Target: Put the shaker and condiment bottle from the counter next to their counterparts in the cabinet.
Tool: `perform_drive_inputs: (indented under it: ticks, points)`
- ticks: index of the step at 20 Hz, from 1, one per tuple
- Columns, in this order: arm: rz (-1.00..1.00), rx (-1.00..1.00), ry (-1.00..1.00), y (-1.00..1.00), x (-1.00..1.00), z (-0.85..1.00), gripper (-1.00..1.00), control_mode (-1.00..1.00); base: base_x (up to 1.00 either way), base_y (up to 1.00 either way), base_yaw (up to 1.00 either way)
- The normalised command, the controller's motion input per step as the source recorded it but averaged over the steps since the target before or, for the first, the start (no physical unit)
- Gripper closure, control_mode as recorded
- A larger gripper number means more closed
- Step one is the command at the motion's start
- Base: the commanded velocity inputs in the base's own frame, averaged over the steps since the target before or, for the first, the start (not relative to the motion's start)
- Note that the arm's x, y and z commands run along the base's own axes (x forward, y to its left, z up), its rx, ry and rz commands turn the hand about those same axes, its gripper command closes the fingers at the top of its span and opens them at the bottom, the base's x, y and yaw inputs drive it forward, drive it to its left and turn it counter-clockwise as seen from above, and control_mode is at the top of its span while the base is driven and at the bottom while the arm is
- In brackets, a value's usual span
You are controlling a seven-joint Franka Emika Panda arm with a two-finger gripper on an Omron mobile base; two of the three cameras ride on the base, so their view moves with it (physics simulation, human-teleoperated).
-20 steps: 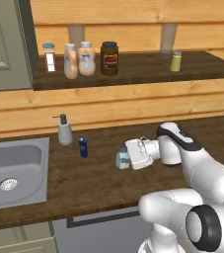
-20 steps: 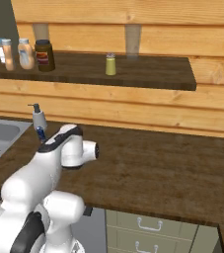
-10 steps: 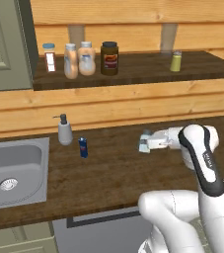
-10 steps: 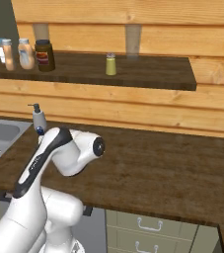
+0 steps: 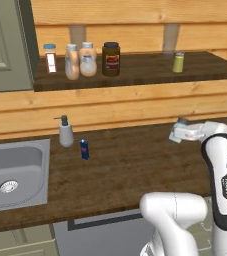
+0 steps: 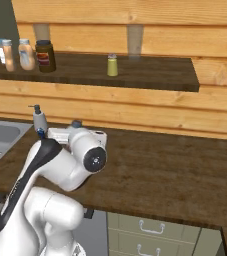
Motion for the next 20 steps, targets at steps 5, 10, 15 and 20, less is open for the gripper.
perform_drive_inputs:
  ticks: [5,10,15,20]
  points:
    - [-0.35,-0.08,-0.14,-0.79,-0.43,0.58,1.0,-1.0,0.0,0.0,0.0]
    - [-0.35,-0.1,-0.07,-0.75,-0.3,0.59,1.0,-1.0,0.0,0.0,0.0]
    - [-0.35,-0.14,-0.03,-0.51,-0.26,0.43,1.0,-1.0,0.0,0.0,0.0]
    - [-0.22,-0.14,0.0,-0.1,-0.01,0.43,1.0,-1.0,0.0,0.0,0.0]
